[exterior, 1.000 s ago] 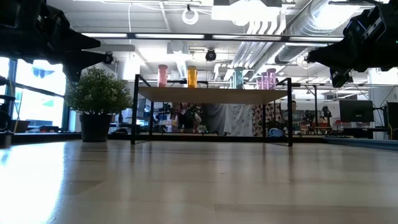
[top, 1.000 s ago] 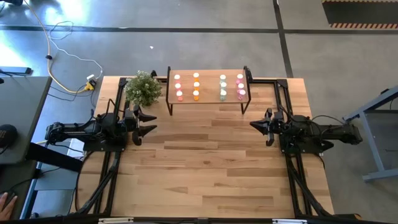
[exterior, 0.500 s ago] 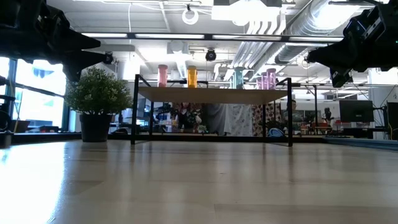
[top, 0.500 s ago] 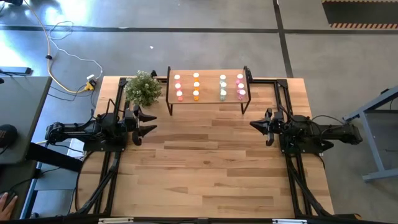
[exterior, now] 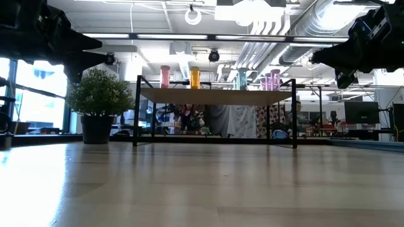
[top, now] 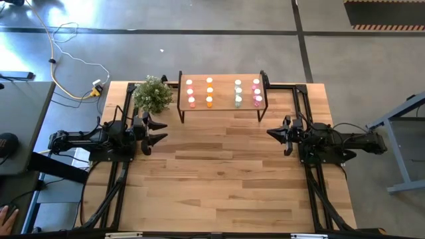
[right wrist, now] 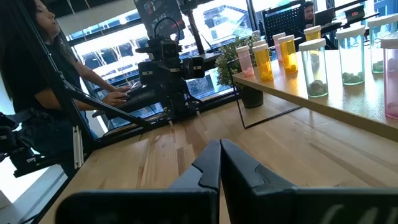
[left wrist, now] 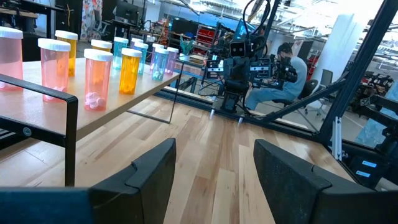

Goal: Pick and place medicine bottles onto shelf by color
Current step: Return to home position

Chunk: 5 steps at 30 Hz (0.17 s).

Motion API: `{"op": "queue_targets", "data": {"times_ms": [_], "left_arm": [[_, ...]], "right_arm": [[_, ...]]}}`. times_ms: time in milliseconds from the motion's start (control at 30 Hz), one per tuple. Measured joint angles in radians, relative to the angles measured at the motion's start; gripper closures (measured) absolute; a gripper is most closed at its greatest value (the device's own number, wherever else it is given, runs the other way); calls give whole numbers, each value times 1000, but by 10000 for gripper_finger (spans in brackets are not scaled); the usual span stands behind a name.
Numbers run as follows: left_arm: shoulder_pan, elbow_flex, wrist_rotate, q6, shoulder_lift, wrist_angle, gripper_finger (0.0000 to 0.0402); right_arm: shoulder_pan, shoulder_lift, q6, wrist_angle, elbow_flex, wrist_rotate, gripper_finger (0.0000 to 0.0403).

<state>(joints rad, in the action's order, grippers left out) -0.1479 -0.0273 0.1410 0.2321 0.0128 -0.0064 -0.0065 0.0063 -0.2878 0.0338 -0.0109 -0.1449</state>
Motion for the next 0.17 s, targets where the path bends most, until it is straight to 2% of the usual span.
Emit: {"op": "queue_targets", "data": {"times_ms": [167], "left_arm": [[0, 0, 0, 0, 0, 0, 195]], "right_arm": [[0, 0, 0, 0, 0, 0, 403]]}}
